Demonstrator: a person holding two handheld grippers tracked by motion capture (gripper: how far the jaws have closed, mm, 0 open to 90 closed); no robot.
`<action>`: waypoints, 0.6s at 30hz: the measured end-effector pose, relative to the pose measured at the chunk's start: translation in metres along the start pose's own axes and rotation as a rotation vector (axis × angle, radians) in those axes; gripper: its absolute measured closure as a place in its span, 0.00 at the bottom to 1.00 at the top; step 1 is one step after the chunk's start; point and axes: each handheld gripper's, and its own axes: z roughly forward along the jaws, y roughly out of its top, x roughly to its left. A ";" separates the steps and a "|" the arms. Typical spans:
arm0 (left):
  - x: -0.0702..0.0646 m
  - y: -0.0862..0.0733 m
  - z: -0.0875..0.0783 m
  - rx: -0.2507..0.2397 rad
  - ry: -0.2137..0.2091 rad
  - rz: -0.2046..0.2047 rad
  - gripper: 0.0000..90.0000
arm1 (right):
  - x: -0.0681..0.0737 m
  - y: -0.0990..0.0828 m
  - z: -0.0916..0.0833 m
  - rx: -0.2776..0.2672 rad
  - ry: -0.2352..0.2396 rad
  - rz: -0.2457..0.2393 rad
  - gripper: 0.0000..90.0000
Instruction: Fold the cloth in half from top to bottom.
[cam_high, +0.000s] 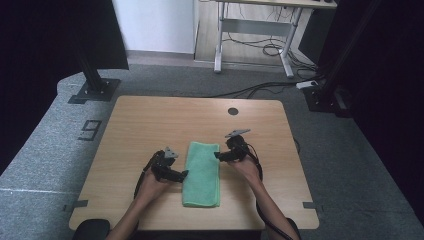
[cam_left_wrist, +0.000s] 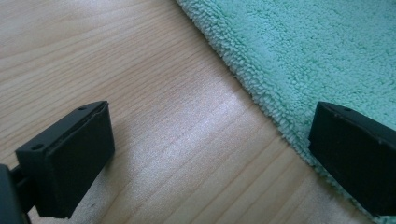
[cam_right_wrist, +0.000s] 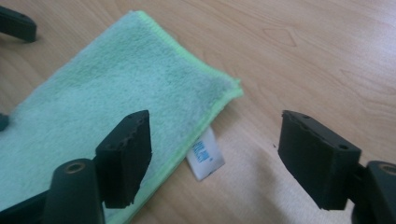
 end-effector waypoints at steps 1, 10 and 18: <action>0.000 0.000 0.000 0.000 0.001 0.000 0.00 | 0.000 0.000 0.000 0.000 0.000 0.000 0.29; -0.001 0.000 0.000 0.000 0.003 -0.003 0.00 | -0.008 0.016 0.012 0.001 0.008 -0.004 0.43; -0.001 0.000 0.000 0.000 0.004 -0.005 0.00 | -0.012 0.021 0.035 0.057 -0.001 -0.031 0.54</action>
